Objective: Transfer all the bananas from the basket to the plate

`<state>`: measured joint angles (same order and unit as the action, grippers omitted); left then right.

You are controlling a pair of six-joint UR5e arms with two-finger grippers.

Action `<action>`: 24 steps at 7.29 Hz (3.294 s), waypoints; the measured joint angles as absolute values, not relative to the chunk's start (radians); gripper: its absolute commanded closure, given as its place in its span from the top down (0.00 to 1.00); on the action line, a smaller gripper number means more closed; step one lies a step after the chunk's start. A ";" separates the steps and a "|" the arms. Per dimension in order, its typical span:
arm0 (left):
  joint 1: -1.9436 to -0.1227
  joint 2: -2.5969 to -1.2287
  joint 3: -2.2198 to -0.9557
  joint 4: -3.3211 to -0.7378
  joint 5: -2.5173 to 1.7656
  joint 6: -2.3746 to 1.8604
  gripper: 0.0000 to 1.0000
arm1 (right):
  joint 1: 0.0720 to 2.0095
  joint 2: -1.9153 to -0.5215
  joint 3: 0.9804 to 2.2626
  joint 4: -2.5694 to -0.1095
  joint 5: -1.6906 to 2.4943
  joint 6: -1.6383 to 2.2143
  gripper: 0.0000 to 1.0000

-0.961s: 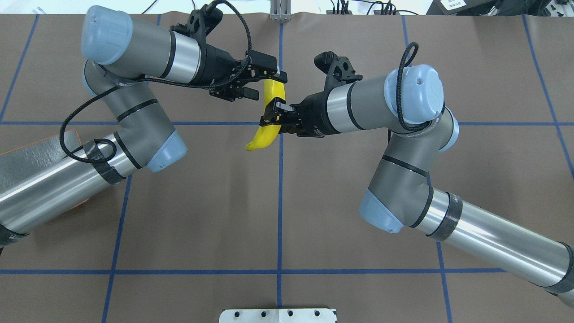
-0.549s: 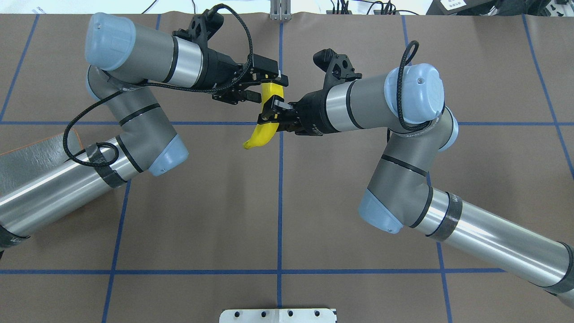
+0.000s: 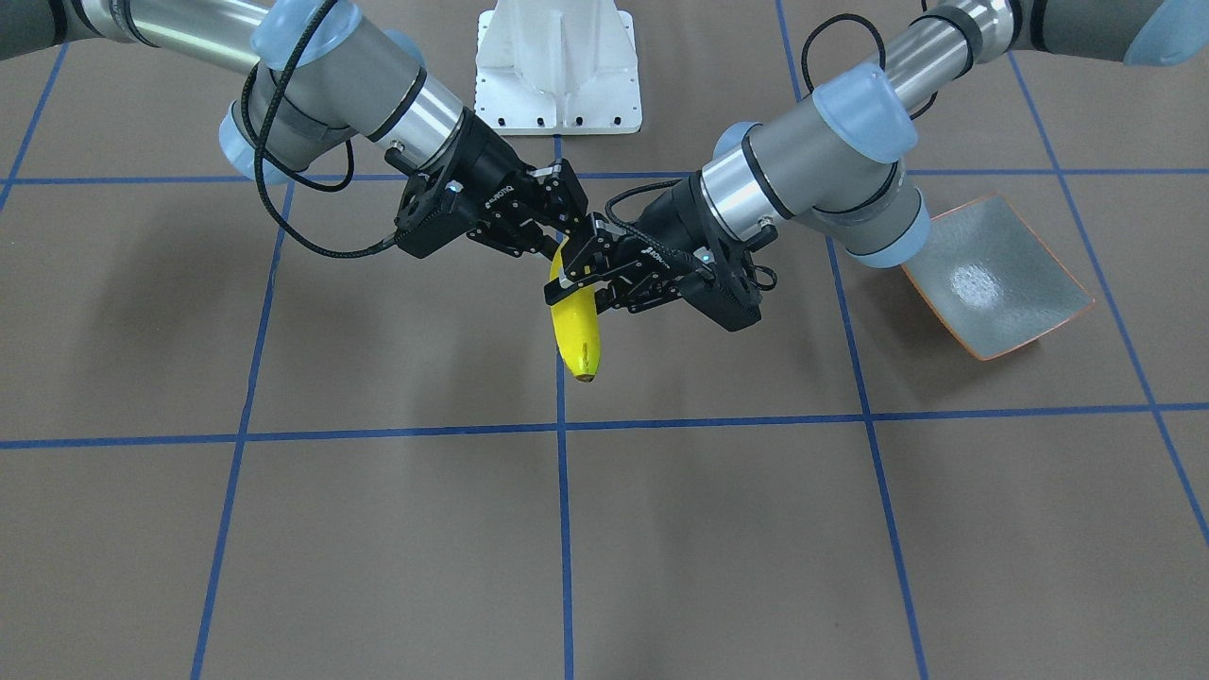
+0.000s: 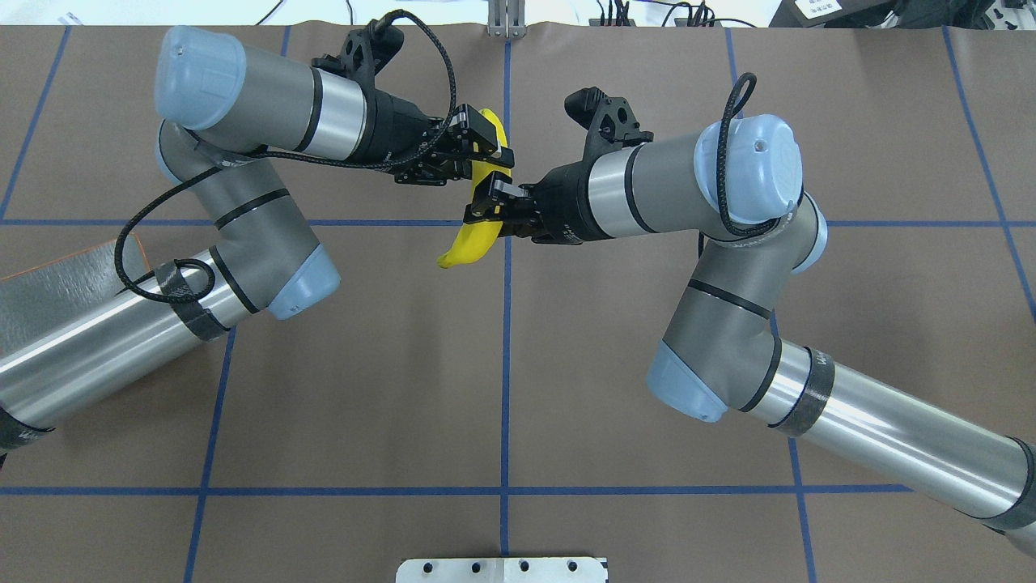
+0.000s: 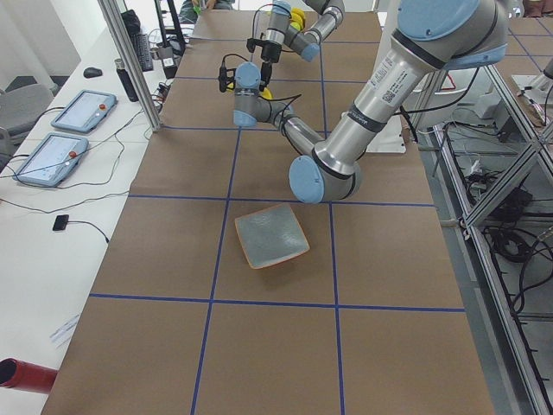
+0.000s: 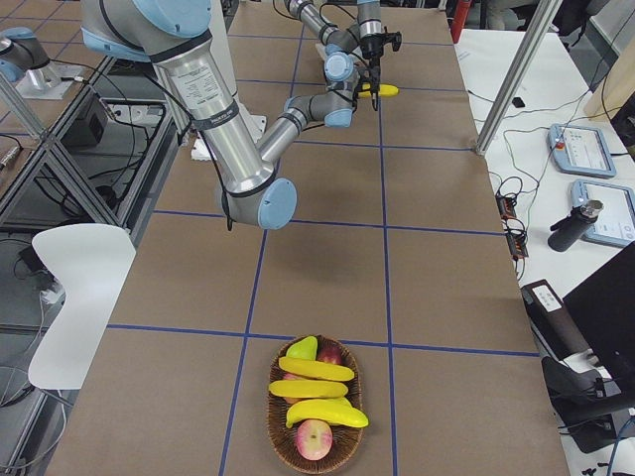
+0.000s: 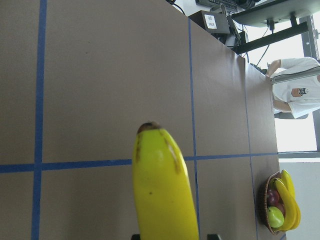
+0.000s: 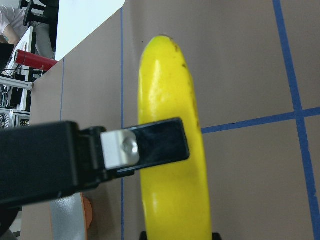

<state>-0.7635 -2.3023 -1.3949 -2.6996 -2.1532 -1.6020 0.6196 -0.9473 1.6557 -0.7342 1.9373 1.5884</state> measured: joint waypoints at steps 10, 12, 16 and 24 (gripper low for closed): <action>-1.025 -1.802 -1.541 -2.615 -2.387 -1.460 0.00 | 0.755 -1.240 1.789 -0.636 1.917 1.583 1.00; -1.078 -1.688 -1.538 -2.589 -2.390 -1.336 0.00 | 0.775 -1.256 1.774 -0.652 1.913 1.583 1.00; -1.144 -1.516 -1.538 -2.557 -2.378 -1.161 0.06 | 0.792 -1.264 1.770 -0.688 1.914 1.582 1.00; -1.138 -1.482 -1.540 -2.558 -2.353 -1.154 0.99 | 0.863 -1.343 1.765 -0.687 1.937 1.567 1.00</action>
